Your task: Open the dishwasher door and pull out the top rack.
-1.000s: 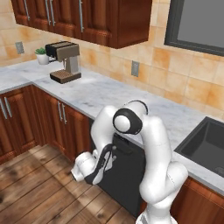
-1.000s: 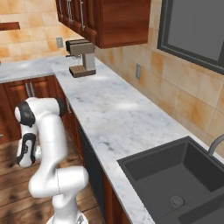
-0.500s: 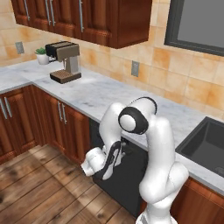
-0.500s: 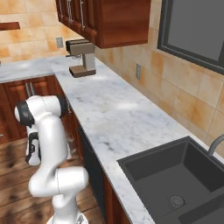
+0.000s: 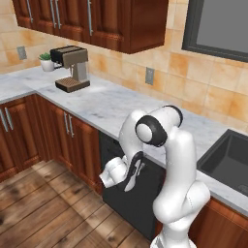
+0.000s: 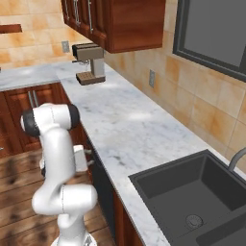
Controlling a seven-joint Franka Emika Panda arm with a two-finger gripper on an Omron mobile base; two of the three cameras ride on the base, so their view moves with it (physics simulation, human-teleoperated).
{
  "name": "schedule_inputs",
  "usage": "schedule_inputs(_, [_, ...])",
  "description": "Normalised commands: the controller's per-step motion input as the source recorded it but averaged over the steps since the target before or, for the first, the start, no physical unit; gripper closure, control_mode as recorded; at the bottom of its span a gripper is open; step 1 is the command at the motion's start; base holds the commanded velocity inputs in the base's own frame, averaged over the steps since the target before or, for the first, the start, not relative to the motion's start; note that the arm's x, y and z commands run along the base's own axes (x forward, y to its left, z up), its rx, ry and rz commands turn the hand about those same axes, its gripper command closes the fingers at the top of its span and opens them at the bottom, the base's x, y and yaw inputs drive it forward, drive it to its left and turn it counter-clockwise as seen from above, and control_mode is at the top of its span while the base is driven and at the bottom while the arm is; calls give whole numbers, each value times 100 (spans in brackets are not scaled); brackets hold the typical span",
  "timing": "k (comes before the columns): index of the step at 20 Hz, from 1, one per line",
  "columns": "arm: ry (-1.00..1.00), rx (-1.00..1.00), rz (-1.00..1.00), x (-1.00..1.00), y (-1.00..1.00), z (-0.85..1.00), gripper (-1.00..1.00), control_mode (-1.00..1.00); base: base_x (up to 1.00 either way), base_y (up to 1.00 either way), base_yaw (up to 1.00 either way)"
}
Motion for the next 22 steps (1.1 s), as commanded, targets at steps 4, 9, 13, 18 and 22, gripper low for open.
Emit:
schedule_inputs(4, [-15, 0, 0, 16, 0, -54, -100, -100, 0, 0, 0])
schedule_inputs(9, [-26, 0, 0, -1, 15, -48, -100, -100, 0, 0, 0])
schedule_inputs(13, [-21, 0, -5, 11, 23, -26, -100, -100, 0, 0, 0])
schedule_inputs(18, [-11, 0, -7, 20, 21, -13, -100, -100, 0, 0, 0])
schedule_inputs(22, [0, 1, -1, 32, 9, -19, -100, -100, 0, 0, 0])
